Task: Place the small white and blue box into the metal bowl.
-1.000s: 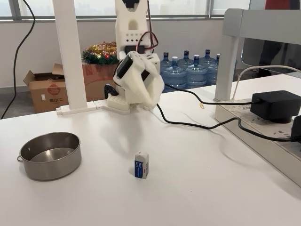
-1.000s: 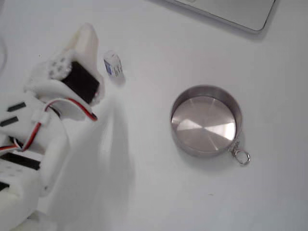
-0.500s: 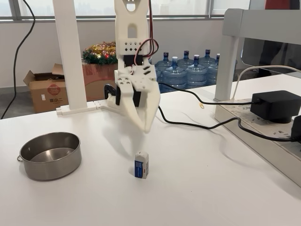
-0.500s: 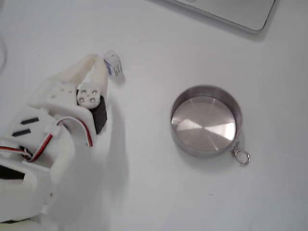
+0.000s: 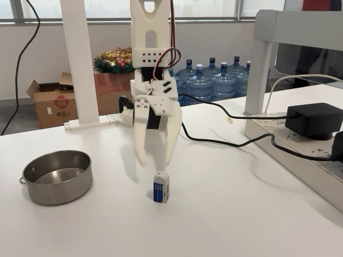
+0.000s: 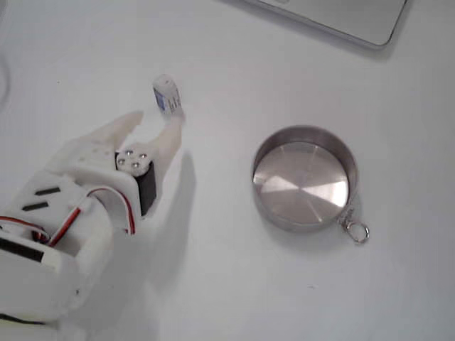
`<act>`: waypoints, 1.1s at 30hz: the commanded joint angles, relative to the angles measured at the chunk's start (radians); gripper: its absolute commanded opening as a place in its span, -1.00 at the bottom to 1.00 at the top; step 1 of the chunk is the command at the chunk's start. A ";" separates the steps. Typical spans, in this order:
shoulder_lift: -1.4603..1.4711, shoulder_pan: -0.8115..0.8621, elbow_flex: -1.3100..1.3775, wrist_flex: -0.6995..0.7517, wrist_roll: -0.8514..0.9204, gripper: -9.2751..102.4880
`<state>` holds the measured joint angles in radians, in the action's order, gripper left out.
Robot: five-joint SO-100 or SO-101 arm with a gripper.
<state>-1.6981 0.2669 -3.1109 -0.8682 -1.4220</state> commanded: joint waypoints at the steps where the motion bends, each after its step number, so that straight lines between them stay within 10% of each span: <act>1: 0.011 -0.005 0.038 -0.020 -0.009 -0.46; 33: 0.330 -0.028 0.380 -0.020 -0.009 -0.41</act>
<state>-1.3760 0.2454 -2.7612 -0.8682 -1.4220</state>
